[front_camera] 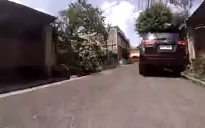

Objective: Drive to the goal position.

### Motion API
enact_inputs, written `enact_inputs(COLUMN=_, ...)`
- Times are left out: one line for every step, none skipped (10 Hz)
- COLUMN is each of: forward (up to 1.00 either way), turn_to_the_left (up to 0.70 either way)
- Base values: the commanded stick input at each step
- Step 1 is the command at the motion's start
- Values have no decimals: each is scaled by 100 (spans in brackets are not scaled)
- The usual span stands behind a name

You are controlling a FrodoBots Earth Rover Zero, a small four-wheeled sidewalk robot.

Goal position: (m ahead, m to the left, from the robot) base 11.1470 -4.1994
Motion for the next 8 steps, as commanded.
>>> enact_inputs(forward=100, turn_to_the_left=2)
enact_inputs(forward=100, turn_to_the_left=0)
enact_inputs(forward=100, turn_to_the_left=0)
enact_inputs(forward=100, turn_to_the_left=0)
enact_inputs(forward=100, turn_to_the_left=0)
enact_inputs(forward=100, turn_to_the_left=-15)
enact_inputs(forward=100, turn_to_the_left=-4)
enact_inputs(forward=100, turn_to_the_left=0)
